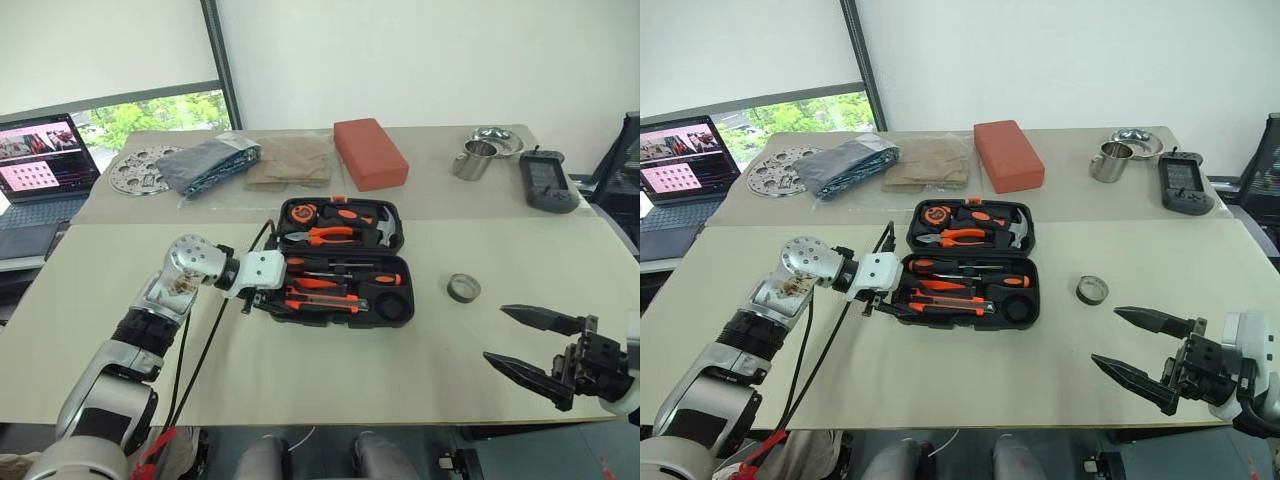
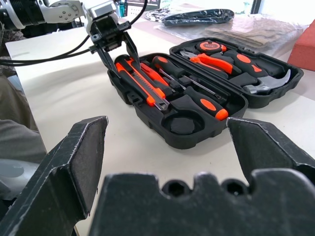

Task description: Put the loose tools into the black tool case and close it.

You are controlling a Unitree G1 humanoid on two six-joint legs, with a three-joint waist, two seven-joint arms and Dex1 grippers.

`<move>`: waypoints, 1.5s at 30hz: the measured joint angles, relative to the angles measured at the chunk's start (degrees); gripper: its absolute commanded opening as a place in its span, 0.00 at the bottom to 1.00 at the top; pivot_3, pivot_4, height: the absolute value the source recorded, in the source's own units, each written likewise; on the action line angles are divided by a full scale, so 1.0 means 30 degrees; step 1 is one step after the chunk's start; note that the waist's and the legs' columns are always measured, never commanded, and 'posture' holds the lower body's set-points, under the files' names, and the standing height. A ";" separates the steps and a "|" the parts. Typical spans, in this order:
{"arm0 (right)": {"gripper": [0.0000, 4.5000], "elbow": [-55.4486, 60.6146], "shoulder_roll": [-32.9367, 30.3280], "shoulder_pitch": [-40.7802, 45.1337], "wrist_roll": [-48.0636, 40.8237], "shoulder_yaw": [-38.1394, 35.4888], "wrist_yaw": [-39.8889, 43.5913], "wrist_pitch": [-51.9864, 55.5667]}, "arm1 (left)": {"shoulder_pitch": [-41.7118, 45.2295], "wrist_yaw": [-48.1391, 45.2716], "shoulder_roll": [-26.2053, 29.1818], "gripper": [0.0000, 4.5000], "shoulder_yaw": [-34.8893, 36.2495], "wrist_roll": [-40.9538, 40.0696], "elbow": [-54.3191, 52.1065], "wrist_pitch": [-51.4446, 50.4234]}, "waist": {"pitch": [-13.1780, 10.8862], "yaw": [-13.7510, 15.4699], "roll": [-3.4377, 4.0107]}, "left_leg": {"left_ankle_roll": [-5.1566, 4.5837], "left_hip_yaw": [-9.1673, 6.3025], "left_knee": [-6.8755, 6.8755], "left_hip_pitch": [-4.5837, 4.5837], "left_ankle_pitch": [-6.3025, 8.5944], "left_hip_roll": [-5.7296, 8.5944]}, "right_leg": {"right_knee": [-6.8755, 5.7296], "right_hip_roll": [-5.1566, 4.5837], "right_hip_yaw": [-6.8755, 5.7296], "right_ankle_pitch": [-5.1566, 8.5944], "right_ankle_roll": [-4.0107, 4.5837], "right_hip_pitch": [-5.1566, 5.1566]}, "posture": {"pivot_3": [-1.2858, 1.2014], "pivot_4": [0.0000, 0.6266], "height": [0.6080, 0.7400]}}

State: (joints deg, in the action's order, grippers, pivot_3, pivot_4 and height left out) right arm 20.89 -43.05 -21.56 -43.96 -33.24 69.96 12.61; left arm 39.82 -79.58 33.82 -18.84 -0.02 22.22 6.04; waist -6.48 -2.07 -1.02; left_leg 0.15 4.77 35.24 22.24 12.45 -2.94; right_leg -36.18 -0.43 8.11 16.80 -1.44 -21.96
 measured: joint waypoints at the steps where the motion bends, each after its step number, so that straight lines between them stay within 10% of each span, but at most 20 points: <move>1: 1.00 0.0000 0.0000 -0.0003 0.0004 0.0000 0.0002 -0.0010 | -0.0001 0.0009 0.0008 0.40 -0.0036 0.0054 -0.0123 -0.0010 | 0.0001 0.0007 0.0002 | -0.0001 0.0001 0.0004 0.0004 0.0000 0.0000 | 0.0000 0.0000 -0.0007 0.0000 0.0000 0.0002 | 0.52 0.24 1.00; 6: 1.00 -0.0001 0.0000 0.0005 0.0026 0.0000 0.0011 -0.0037 | -0.0004 0.0019 0.0050 0.40 -0.0050 0.0111 -0.0428 -0.0322 | 0.0009 0.0035 0.0014 | -0.0002 -0.0001 0.0012 0.0004 -0.0001 0.0001 | 0.0000 0.0000 -0.0019 0.0000 0.0000 0.0015 | 0.52 0.24 1.00; 7: 1.00 -0.0001 0.0000 0.0011 0.0033 0.0000 0.0017 -0.0044 | -0.0004 0.0053 0.0035 0.62 -0.0049 0.0104 -0.0427 -0.0372 | 0.0010 0.0036 0.0015 | -0.0002 -0.0002 0.0013 0.0004 -0.0001 0.0002 | 0.0000 0.0000 -0.0020 0.0000 0.0000 0.0016 | 0.52 0.24 1.00; 12: 1.00 -0.0017 -0.0002 0.0124 0.0191 0.0004 0.0073 -0.0079 | 0.0021 0.0965 -0.0561 0.98 0.0155 -0.0011 -0.0400 -0.0282 | 0.0012 0.0129 0.0019 | -0.0002 -0.0005 0.0023 -0.0003 -0.0001 0.0004 | 0.0001 -0.0001 -0.0021 0.0000 0.0000 0.0038 | 0.52 0.24 1.00; 23: 1.00 -0.0078 -0.0002 0.0312 0.0546 0.0009 0.0130 -0.0085 | 0.1154 0.1212 -0.1736 0.98 0.2084 -0.2676 -0.0410 -0.0846 | 0.0016 0.0394 0.0026 | -0.0003 -0.0002 0.0062 0.0004 -0.0002 0.0010 | -0.0006 0.0000 -0.0041 -0.0002 0.0003 0.0054 | 0.52 0.24 1.00; 36: 1.00 -0.0168 0.0029 0.0369 0.0739 0.0024 0.0160 -0.0093 | 0.1383 -0.0136 -0.4066 0.00 0.2104 -0.3564 0.3526 0.0304 | 0.0031 0.0397 0.0054 | -0.0085 -0.0115 0.0225 -0.0012 0.0047 0.0017 | 0.0014 0.0000 -0.0171 0.0005 -0.0008 0.0213 | 0.52 0.24 1.00; 45: 1.00 -0.0159 0.0030 0.0350 0.0737 0.0026 0.0082 -0.0093 | 0.1795 -0.0528 -0.5105 0.00 0.1796 -0.2617 0.6221 0.2244 | 0.0032 0.0380 0.0056 | -0.0084 -0.0249 0.0229 0.0014 0.0047 0.0036 | 0.0018 0.0000 -0.0268 0.0004 -0.0001 0.0239 | 0.52 0.24 1.00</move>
State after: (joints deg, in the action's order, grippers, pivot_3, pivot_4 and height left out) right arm 20.41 -42.97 -20.51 -41.75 -33.16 70.21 12.33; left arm 45.21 -81.17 18.50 -13.45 -7.87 40.88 12.77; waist -6.38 -0.93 -0.86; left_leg -0.10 4.03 35.93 22.28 12.59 -2.83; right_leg -36.13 -0.43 7.30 16.82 -1.45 -21.24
